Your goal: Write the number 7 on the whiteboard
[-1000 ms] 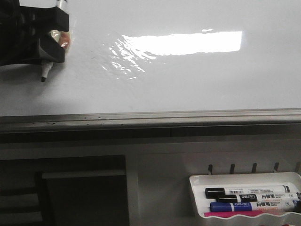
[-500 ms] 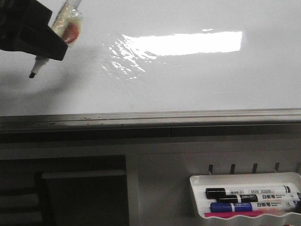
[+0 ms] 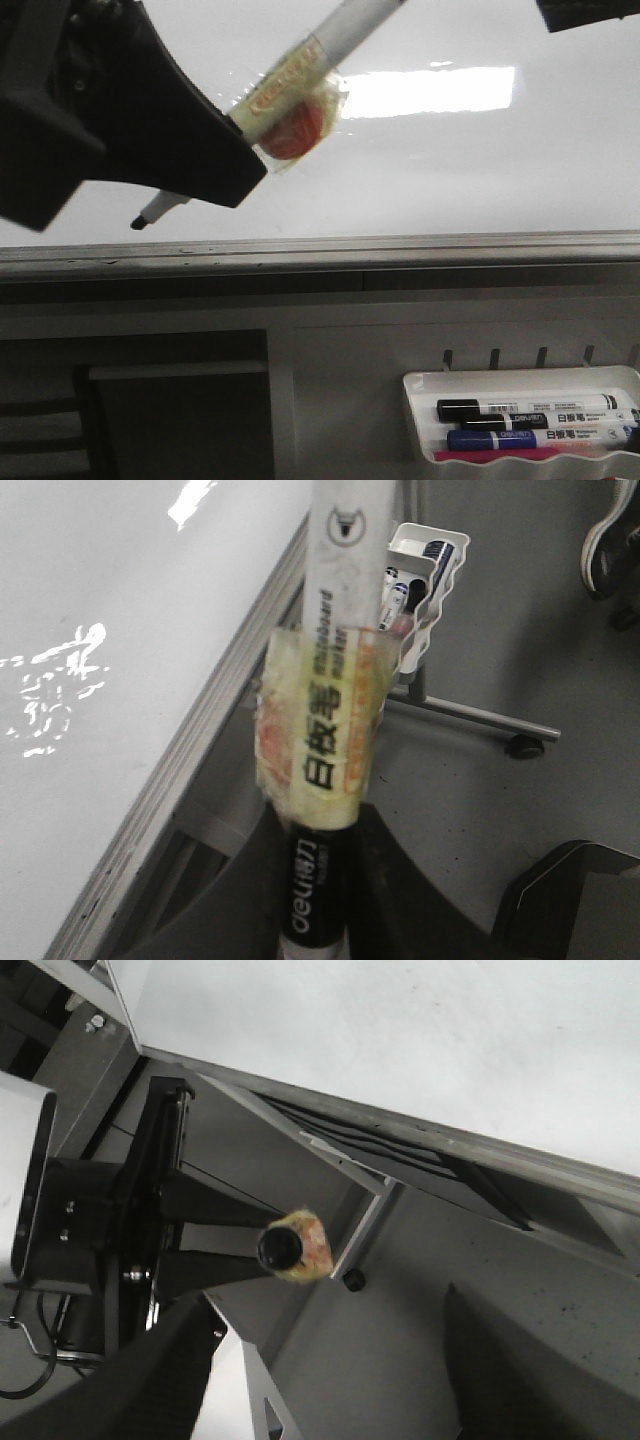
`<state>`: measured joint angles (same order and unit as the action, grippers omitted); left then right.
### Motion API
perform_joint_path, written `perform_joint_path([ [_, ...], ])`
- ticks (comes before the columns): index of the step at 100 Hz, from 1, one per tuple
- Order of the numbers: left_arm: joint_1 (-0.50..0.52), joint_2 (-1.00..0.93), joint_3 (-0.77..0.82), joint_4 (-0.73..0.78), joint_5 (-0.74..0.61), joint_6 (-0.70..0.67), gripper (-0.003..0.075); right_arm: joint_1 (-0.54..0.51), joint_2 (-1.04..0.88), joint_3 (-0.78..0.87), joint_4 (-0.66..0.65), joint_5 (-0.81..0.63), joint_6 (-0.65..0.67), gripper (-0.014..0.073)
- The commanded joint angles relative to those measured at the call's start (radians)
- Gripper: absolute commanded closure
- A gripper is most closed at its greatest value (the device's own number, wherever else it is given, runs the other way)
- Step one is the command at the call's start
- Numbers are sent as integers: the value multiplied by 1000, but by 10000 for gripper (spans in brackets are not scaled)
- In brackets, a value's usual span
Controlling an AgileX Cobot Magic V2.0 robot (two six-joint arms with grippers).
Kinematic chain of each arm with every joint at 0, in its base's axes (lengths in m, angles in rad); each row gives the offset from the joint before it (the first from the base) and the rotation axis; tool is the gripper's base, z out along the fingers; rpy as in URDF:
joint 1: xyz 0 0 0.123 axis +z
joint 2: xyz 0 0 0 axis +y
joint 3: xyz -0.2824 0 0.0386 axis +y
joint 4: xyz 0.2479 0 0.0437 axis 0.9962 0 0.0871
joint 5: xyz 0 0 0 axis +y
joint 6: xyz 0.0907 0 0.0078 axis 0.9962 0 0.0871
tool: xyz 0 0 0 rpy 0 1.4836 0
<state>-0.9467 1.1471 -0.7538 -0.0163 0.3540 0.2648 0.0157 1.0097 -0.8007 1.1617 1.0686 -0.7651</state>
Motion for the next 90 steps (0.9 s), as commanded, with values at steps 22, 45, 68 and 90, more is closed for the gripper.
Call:
perform_joint_path([
  [22,-57,72,-112,8,-49,-1,741,1,112,-108,75,118,-26,157],
  [45,-70,144,-193,26,-43,-1,741,1,147,-130,68,161,-32,157],
  [68,-70,151,-228,38,-57,-1,741,1,154,-130,60,163,-51,157],
  [90,-70,151,-242,50,-55,-1,741,1,176,-130,60,174,-62,237],
])
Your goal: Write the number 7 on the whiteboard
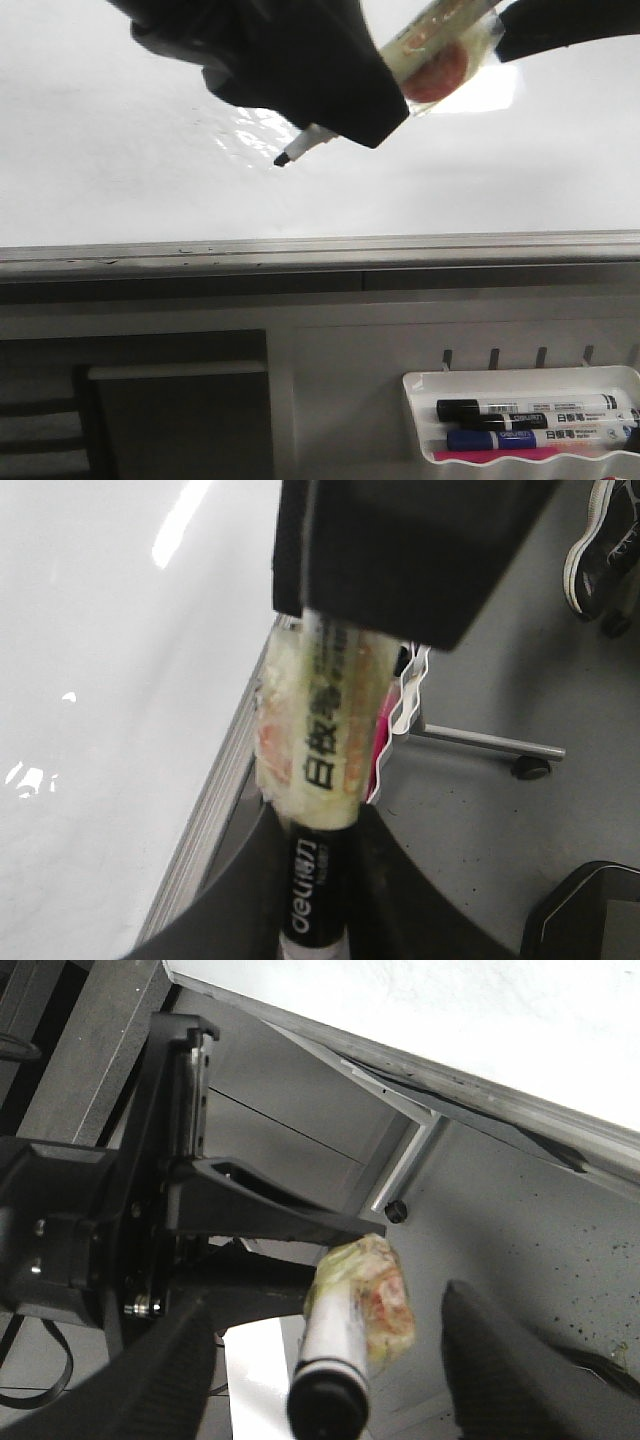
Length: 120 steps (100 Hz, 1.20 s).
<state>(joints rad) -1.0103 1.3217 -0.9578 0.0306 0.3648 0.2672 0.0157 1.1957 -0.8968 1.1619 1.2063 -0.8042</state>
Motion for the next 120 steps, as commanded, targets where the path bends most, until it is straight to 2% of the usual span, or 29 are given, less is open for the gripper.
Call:
perform_joint_path([
  [1,-7,-24,-38,4,-66,-4,741,1,-10,-34,60,37,-23,246],
  [23,-7,-24,-38,12,-93,-4,741,1,-6,-34,60,45,-66,573],
  [32,-7,-24,-38,12,-110,-4,740,1,-6,-34,60,45,-66,666],
  [39,-7,-24,-38,12,-114,-4,731,1,-6,-34,60,45,-66,664],
  [46,-7,-27,-38,12,-115,-4,676,1,-6,-34,58,45,-66,663],
  [65,11,-60,-38,-6,-115,-15,284,1,-8,-31,58,34,-72,654],
  [68,21,-70,-38,-8,-115,-20,234,1,-13,-27,58,24,-74,654],
  [72,33,-87,-38,-20,-114,-28,208,1,-24,-22,58,1,-74,654],
  [84,104,-152,-38,-77,-112,-46,210,1,-87,13,58,-92,-89,654],
  [98,234,-246,-12,-203,-129,-46,210,1,-205,72,58,-228,-128,654],
  [120,447,-416,158,-382,-262,-46,210,1,-360,144,67,-434,-196,654],
])
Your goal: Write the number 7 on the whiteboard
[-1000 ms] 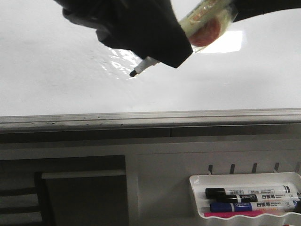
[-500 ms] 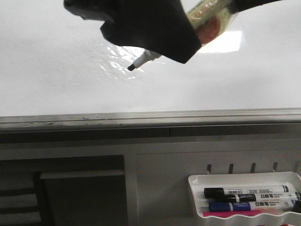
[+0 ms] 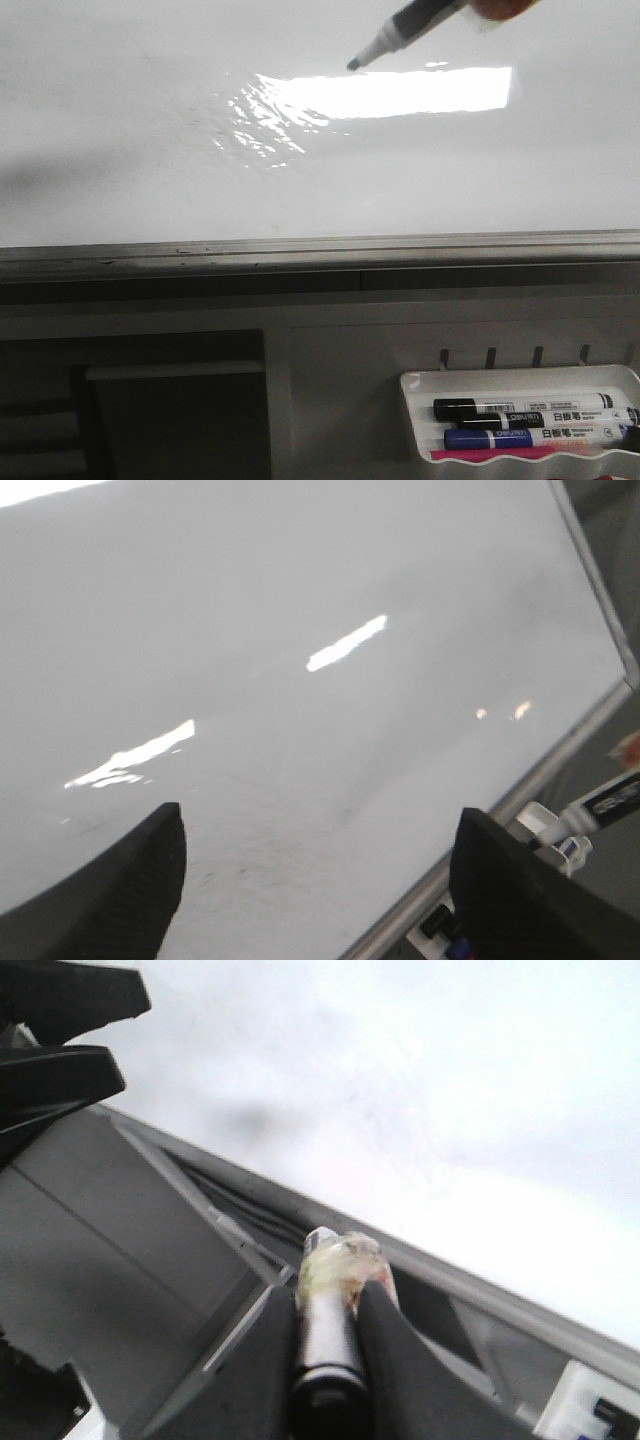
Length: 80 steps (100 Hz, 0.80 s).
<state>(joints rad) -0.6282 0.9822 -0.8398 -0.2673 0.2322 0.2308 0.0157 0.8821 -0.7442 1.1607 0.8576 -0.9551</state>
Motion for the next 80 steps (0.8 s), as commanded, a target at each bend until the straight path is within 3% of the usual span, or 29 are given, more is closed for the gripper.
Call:
perform_joint_path([
  [1,71,-82,47,-94,-135,-10,210,1,-49,-6,77,-91,-58,654],
  [23,190,-225,223,-181,-247,-10,210,1,-14,-4,281,-105,-236,657],
  [51,203,-293,268,-181,-247,-10,210,46,135,-4,525,-78,-485,657],
  [80,203,-293,268,-181,-249,-10,210,284,238,-43,643,-395,-704,657],
])
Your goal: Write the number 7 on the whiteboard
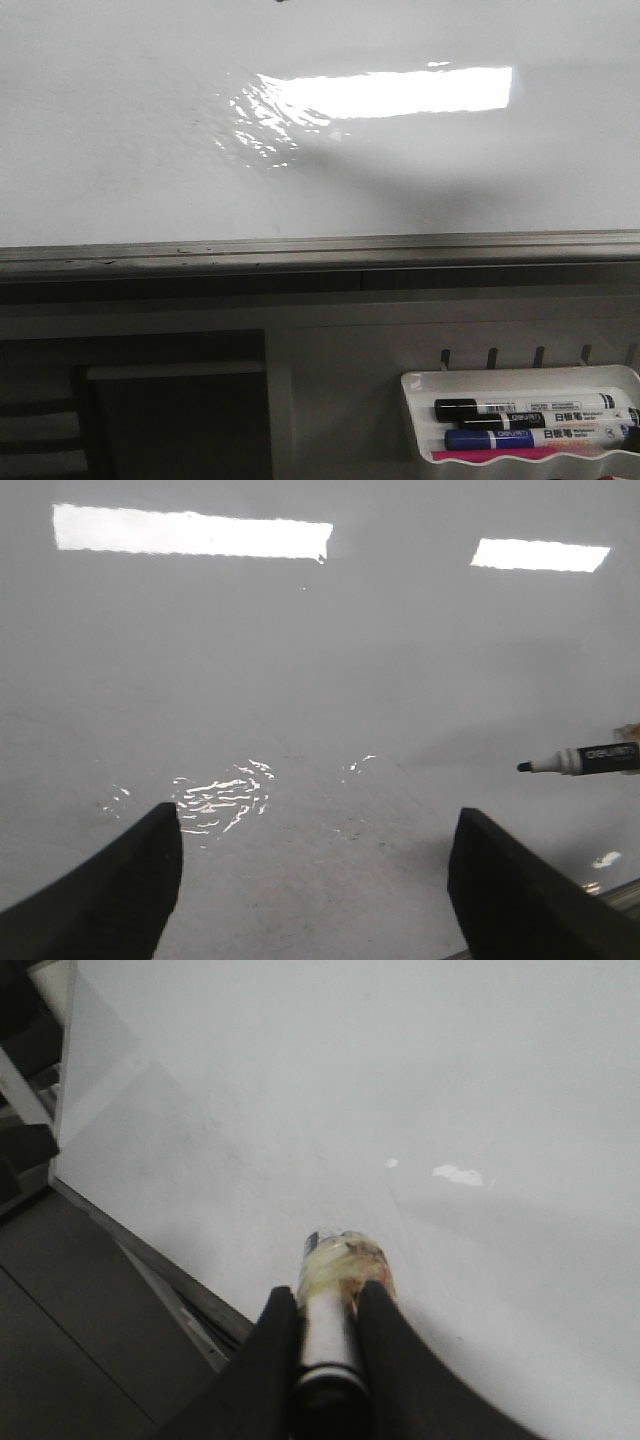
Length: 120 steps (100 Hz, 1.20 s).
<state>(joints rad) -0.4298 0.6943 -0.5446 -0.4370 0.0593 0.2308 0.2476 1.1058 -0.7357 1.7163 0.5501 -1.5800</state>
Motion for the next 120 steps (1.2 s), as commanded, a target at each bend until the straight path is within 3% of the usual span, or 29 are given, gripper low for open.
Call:
perform_joint_path([
  [1,4,-5,-28,-11,-76,-10,210,60,17,-53,91,-93,-87,657],
  [13,4,-5,-28,-11,-76,-10,210,105,67,-78,132,-133,-150,657],
  [61,4,-5,-28,-11,-78,-10,210,113,210,-158,132,-278,-150,657],
  [99,4,-5,-28,-11,-78,-10,210,113,96,-105,132,-550,-150,657],
  [120,4,-5,-28,-11,-84,-10,210,113,75,-65,130,-527,-150,657],
])
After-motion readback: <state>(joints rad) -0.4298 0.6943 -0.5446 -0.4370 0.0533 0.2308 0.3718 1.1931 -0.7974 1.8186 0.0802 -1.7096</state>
